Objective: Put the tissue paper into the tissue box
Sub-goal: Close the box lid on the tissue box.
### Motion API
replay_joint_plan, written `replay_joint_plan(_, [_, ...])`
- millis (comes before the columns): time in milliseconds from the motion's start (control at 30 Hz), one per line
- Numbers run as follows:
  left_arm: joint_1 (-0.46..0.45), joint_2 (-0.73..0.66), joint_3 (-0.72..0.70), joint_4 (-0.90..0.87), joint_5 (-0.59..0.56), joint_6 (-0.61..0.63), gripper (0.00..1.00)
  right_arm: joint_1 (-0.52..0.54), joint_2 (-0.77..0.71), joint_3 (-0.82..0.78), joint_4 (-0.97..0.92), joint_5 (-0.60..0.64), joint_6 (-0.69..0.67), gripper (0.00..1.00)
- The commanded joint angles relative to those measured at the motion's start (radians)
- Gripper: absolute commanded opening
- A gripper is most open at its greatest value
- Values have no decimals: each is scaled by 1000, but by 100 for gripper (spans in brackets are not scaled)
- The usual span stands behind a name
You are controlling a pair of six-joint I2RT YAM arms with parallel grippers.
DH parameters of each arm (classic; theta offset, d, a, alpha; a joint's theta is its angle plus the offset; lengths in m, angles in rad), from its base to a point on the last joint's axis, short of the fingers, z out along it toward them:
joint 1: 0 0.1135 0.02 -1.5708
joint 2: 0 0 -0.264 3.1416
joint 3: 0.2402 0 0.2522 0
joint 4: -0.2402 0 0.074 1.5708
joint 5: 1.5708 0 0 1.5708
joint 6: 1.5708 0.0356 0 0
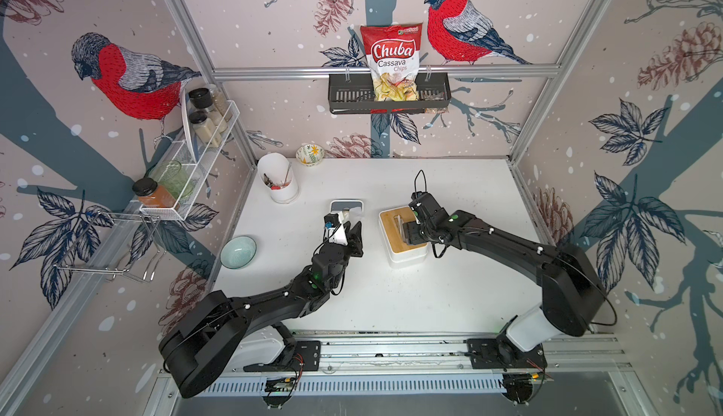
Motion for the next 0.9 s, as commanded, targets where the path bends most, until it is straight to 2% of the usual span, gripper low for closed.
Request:
replay_joint_plan(0, [1, 8, 10, 20, 6, 0, 40, 1, -55, 51, -65, 24, 33, 88])
replay_joint_plan(167, [8, 27, 35, 2, 3, 20, 40, -14, -31, 231, -209, -20, 54, 95])
replay_joint_plan(333, [8, 33, 26, -2, 9, 10, 39, -36, 102, 427, -386, -8, 54, 96])
replay_joint_plan(433, [8, 46, 30, -8, 15, 5, 39, -25, 199, 558, -500, 58, 64, 97])
replay_joint_plan(500, [8, 61, 35, -9, 24, 0, 39, -4, 212, 558, -498, 100, 72, 97])
replay_joint_plan(633, [8, 88, 57, -17, 44, -3, 38, 23, 185, 436, -417, 83, 53, 97])
replay_joint_plan(867, [8, 125, 89, -29, 58, -3, 33, -45, 172, 295, -310, 38, -9, 85])
